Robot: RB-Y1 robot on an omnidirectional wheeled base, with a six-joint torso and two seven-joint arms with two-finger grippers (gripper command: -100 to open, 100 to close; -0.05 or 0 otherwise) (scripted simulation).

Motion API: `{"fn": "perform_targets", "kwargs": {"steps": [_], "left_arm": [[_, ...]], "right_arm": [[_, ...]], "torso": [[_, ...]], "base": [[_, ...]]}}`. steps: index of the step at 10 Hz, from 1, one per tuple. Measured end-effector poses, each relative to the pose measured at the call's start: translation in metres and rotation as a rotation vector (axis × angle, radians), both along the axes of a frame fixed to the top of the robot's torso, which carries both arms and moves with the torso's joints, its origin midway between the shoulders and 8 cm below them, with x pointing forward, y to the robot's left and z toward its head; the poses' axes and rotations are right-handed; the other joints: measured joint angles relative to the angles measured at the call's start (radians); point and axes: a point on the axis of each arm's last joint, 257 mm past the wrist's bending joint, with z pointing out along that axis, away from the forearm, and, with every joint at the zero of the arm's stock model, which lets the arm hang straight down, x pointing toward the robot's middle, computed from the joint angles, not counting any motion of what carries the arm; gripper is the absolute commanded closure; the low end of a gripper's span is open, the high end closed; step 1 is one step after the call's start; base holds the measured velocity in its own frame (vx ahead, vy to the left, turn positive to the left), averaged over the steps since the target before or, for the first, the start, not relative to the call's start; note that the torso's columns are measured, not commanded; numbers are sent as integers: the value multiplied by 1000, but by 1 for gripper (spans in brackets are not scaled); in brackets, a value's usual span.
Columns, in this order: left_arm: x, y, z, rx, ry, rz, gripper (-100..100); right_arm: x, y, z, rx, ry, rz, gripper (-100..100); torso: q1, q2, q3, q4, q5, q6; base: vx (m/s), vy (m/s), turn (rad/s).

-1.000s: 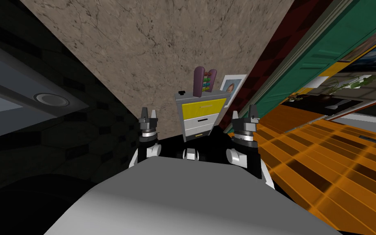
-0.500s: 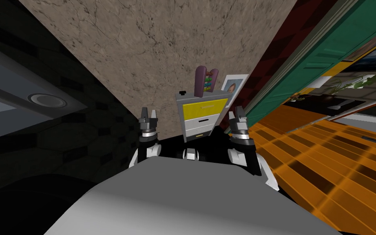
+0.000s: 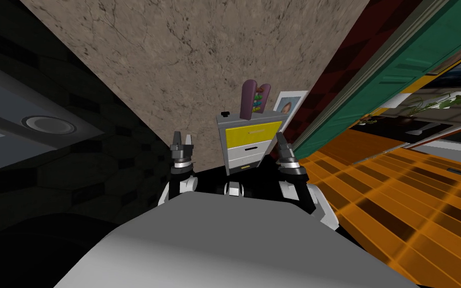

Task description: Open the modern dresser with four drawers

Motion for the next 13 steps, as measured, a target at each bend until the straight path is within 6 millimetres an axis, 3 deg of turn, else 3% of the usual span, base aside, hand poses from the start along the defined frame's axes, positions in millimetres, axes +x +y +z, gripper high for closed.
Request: {"fn": "perform_targets", "kwargs": {"steps": [13], "left_arm": [[0,0,0,0,0,0,0]], "right_arm": [[40,23,-46,-623,5,-253,-100]], "torso": [[0,-1,-1,0,0,0]], "base": [[28,29,3]]}}
